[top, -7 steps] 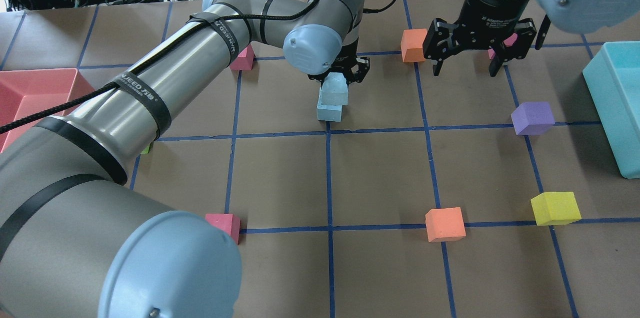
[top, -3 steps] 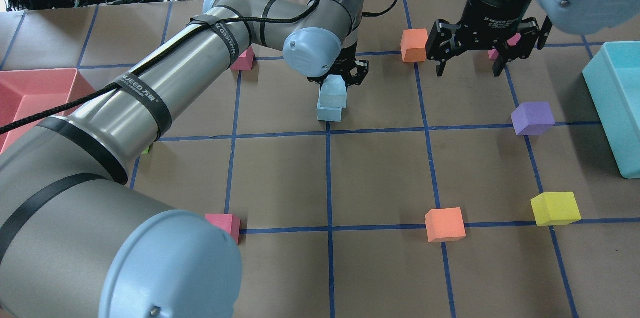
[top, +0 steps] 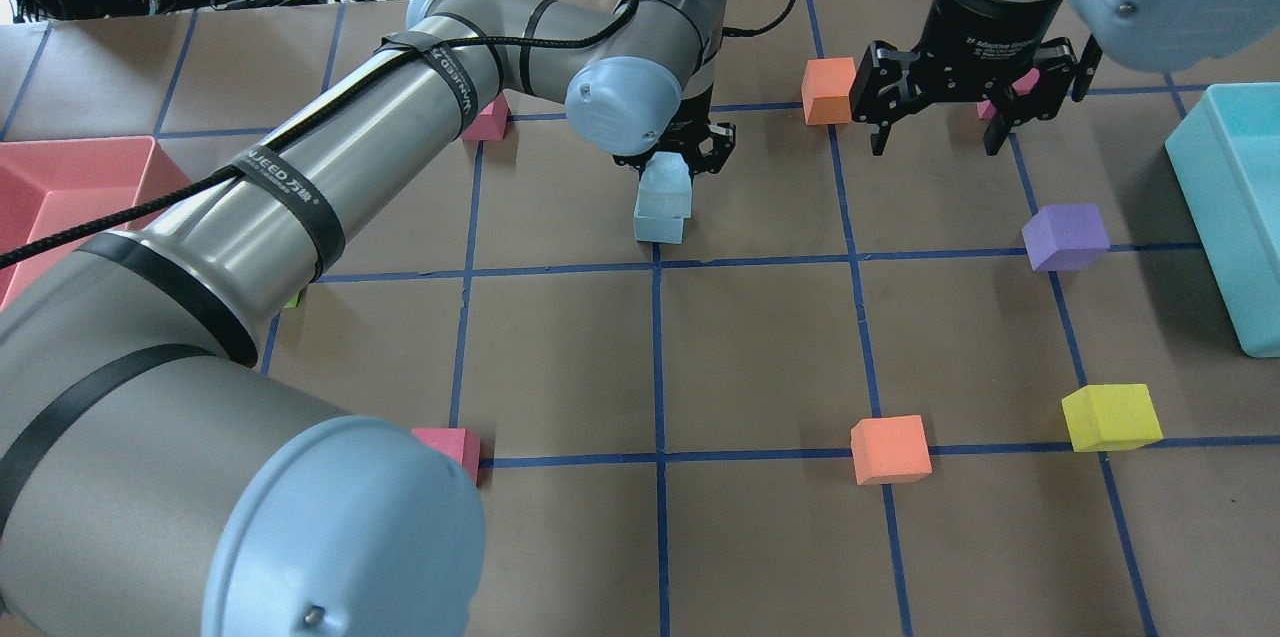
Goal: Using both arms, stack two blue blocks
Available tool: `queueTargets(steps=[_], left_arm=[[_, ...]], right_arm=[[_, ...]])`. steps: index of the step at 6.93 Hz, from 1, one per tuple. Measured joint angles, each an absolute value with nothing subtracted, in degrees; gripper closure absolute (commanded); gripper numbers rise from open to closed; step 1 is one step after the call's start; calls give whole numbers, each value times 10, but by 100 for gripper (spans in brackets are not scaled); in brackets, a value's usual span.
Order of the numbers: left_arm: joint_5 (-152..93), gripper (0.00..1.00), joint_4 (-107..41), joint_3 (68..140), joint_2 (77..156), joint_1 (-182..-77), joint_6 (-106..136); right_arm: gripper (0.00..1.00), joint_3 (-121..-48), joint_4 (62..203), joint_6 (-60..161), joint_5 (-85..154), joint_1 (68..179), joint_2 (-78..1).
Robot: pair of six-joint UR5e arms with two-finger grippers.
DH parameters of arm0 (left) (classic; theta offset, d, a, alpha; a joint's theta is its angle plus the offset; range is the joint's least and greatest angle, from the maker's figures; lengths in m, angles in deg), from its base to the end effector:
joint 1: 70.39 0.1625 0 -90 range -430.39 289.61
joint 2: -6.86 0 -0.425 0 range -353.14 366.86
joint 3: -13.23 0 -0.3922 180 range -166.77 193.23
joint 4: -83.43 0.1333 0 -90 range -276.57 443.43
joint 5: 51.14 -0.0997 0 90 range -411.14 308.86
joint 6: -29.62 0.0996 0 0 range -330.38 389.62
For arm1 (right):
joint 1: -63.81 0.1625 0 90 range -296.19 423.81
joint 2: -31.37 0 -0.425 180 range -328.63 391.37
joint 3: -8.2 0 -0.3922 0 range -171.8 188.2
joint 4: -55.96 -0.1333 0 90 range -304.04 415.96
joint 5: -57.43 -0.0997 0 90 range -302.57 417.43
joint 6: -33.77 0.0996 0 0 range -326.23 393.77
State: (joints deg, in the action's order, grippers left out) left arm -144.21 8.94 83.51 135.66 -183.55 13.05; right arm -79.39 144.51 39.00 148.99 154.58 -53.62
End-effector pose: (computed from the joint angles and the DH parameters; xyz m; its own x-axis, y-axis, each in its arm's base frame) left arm -0.4049 -0.6211 0.2600 -0.9907 0.1177 -0.0690 0.1148 0.9924 0.0444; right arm 0.1376 -0.5195 0.4617 -0.9966 0.0756 0.0335 0.0778 0.9947 0.0679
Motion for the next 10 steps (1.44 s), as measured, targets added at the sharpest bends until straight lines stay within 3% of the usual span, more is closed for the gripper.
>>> queueTargets(steps=[10], left_arm=[[-1437, 49, 98, 833, 1366, -1825, 135]], right_arm=[[0, -795, 1445, 388, 1489, 1546, -536]])
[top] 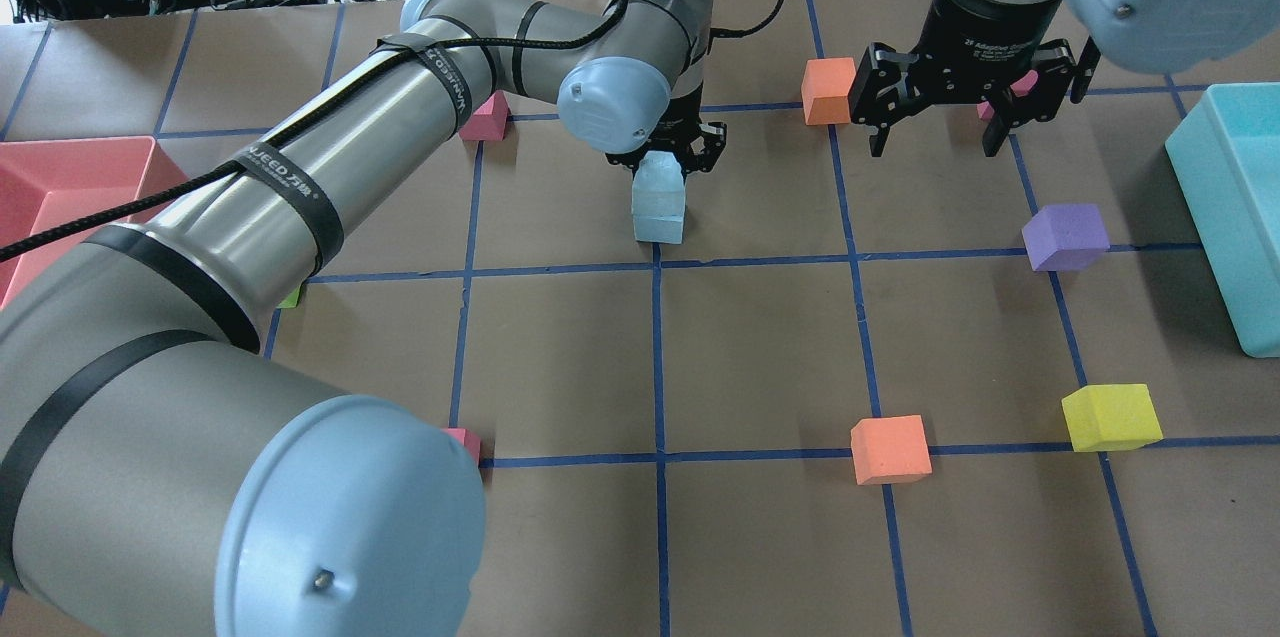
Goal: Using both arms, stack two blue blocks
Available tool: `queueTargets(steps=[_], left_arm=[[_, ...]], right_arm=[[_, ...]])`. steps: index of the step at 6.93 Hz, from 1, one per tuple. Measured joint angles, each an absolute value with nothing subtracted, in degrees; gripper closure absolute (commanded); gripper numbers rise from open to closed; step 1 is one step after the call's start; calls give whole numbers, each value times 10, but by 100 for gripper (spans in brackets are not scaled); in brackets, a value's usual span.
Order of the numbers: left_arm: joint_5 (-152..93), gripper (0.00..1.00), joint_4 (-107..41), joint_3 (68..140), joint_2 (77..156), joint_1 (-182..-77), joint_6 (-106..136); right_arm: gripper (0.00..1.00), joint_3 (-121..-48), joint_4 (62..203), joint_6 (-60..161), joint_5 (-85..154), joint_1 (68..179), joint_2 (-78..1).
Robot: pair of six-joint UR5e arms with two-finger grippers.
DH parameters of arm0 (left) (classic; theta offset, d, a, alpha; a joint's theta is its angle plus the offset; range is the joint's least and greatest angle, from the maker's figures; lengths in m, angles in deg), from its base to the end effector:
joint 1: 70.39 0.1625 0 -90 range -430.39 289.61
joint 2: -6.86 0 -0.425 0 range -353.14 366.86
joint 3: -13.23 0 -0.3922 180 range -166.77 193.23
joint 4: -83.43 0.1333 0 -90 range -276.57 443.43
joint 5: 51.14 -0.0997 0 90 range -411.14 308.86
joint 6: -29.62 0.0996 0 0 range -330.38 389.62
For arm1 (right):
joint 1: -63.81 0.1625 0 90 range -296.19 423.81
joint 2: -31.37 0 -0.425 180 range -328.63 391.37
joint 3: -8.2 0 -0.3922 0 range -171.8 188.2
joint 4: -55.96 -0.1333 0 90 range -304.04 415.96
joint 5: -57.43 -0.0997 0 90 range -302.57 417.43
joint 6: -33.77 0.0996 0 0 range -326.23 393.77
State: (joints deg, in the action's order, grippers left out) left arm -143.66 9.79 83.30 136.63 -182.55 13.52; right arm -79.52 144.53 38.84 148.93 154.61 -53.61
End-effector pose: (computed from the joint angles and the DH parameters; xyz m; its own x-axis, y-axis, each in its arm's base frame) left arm -0.3964 -0.6314 0.2507 -0.9924 0.1081 -0.0590 0.1054 0.9934 0.0461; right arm 0.1380 -0.5193 0.4606 -0.9969 0.0723 0.0324 0.0745 0.9948 0.0701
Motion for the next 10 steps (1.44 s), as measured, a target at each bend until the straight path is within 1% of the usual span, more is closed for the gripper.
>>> queueTargets(steps=[1, 2, 3, 5, 7, 10], left_arm=[[-1436, 49, 98, 832, 1367, -1825, 133], [-1436, 8, 99, 832, 1367, -1825, 133], [-1436, 0, 101, 835, 1367, -1825, 134], [-1437, 0, 116, 855, 1367, -1825, 138], [-1430, 0, 122, 859, 1356, -1822, 136], [-1367, 0, 54, 850, 1294, -1809, 115]], right_arm=[[0, -795, 1445, 388, 1489, 1546, -536], [0, -796, 1445, 388, 1489, 1547, -536], [0, -796, 1445, 389, 1489, 1547, -536], [0, -795, 1445, 389, 1489, 1547, -536], [0, -795, 1446, 389, 1489, 1547, -536], [0, -796, 1445, 388, 1489, 1546, -536]])
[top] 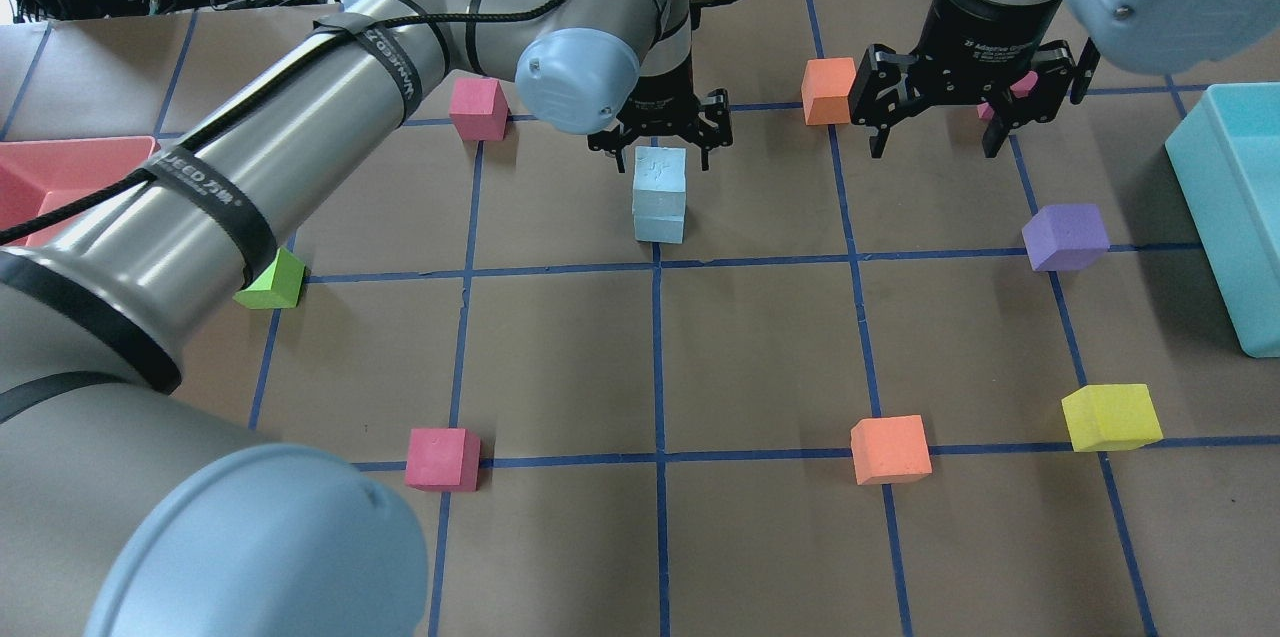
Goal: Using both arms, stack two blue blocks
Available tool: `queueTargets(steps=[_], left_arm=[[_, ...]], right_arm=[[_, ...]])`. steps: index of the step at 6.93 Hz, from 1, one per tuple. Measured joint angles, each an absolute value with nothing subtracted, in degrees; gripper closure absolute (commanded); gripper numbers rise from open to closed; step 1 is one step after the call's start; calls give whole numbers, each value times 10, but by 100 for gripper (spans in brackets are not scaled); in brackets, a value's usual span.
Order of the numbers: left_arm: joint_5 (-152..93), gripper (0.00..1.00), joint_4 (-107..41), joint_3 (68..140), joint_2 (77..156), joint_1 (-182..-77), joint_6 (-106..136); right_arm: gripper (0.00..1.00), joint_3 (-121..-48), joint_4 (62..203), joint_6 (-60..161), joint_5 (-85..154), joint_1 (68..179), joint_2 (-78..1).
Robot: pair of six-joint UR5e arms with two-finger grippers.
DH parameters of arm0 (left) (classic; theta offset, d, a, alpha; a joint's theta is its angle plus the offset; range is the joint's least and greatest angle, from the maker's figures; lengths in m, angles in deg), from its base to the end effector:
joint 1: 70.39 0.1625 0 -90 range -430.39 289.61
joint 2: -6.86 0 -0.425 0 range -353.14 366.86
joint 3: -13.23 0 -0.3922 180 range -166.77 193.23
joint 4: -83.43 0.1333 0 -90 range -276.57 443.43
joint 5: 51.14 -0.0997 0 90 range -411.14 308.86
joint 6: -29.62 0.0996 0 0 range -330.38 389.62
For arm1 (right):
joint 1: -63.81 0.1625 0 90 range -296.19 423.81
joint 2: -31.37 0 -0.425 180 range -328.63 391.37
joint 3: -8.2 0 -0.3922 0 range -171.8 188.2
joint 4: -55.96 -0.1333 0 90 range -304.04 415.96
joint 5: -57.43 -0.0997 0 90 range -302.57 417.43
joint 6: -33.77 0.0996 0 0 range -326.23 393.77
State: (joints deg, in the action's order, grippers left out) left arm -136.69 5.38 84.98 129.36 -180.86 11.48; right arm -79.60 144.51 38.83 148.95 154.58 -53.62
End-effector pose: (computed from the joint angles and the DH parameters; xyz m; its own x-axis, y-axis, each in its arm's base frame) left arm -0.3784 -0.6103 0.3212 -0.9974 0.0371 0.0612 0.0409 0.9972 0.0623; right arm 0.1376 -0.5191 0.4600 -0.9968 0.0726 0.0329 0.0748 0.9946 0.0717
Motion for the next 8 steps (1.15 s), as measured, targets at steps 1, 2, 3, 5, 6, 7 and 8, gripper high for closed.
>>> queueTargets(steps=[1, 2, 3, 5, 6, 7, 8], left_arm=[[-1365, 0, -1, 842, 1258, -1804, 111], [-1367, 0, -60, 833, 1220, -1796, 113], [-1368, 0, -114, 829, 1184, -1785, 113], [-1391, 0, -194, 838, 1129, -1743, 110], [-1426, 0, -215, 847, 1105, -1718, 117], [-1444, 0, -213, 854, 1087, -1686, 130], [-1450, 0, -194, 859, 1076, -1653, 164]], right_arm=[[0, -796, 1445, 388, 1489, 1545, -536], [0, -795, 1445, 388, 1489, 1545, -536], [0, -795, 1447, 389, 1489, 1544, -536], [0, -795, 1462, 389, 1489, 1543, -535], [0, -795, 1466, 389, 1488, 1543, -535], [0, -795, 1468, 389, 1488, 1543, -535], [0, -794, 1468, 389, 1488, 1542, -535]])
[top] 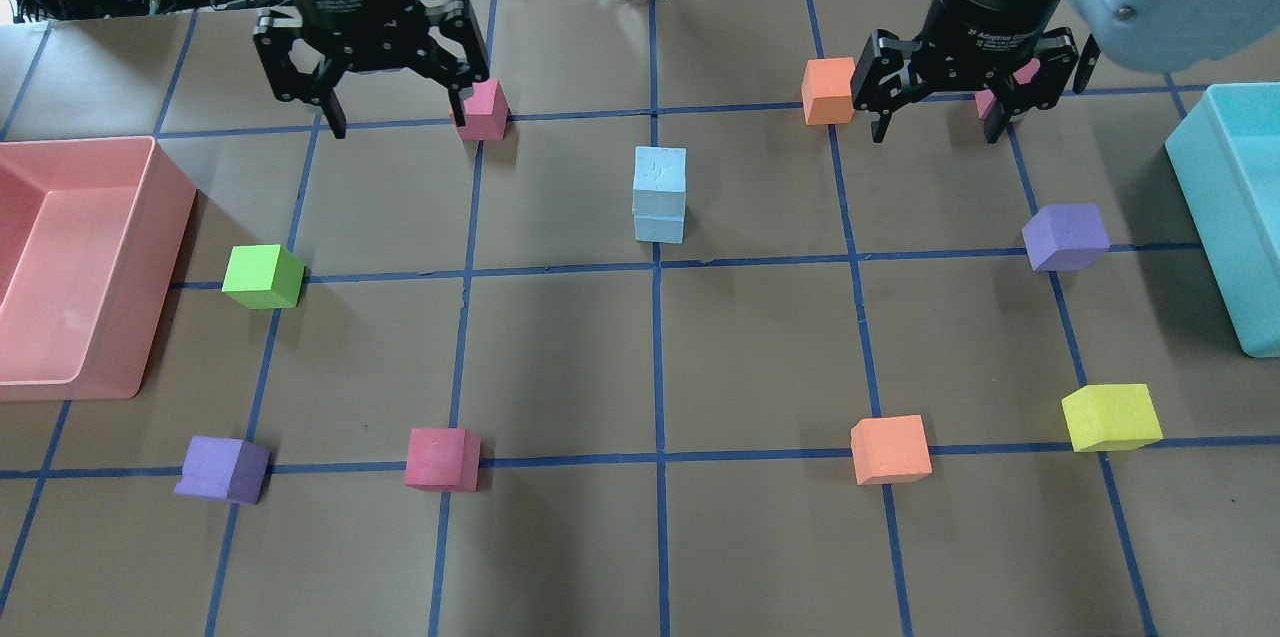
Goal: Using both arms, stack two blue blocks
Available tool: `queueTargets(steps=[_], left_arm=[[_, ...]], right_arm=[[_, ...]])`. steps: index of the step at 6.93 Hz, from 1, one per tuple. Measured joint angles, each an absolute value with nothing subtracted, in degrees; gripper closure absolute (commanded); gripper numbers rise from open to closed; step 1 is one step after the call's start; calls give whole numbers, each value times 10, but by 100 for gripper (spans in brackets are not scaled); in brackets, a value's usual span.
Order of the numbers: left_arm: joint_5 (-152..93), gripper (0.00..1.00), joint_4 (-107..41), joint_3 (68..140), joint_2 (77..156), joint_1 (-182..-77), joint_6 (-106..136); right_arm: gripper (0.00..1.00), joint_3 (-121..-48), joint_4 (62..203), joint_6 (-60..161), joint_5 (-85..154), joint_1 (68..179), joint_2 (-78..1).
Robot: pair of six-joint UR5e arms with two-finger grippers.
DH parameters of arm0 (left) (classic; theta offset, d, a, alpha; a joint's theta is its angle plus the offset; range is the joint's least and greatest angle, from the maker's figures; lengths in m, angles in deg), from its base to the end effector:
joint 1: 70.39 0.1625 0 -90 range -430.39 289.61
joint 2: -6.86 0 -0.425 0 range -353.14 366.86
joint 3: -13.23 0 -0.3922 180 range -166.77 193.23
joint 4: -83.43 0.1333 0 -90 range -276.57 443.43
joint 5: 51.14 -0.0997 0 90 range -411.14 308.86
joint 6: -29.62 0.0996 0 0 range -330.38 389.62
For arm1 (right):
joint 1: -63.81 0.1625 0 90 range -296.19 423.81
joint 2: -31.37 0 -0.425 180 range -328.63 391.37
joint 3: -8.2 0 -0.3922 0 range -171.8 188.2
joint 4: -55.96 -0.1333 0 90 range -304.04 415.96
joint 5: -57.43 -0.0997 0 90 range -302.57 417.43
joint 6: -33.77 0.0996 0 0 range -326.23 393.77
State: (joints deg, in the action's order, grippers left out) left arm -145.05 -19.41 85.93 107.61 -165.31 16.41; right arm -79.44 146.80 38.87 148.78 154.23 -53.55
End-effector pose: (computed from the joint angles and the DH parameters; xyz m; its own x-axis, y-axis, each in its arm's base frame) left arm -0.1738 -0.5442 0.5151 -0.9866 -0.1358 -0.0910 -0.1440 0.9854 0.0912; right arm 0.1348 -0.5248 0.4644 -0.9964 0.0808 0.0264 0.0816 0.9962 0.0306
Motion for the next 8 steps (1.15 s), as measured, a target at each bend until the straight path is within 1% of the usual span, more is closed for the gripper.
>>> queueTargets(steps=[2, 3, 5, 8], left_arm=[[-1453, 0, -165, 862, 1068, -1609, 266], [-1453, 0, -158, 861, 1068, -1603, 284], [-1443, 0, -125, 863, 1073, -1605, 282], [-1416, 0, -60, 907, 1056, -1617, 244]], right_arm=[[0, -794, 1465, 389, 1488, 1542, -538], [0, -795, 1464, 389, 1488, 1542, -541], [0, -796, 1463, 389, 1489, 1542, -542], [0, -797, 1464, 389, 1490, 1542, -542]])
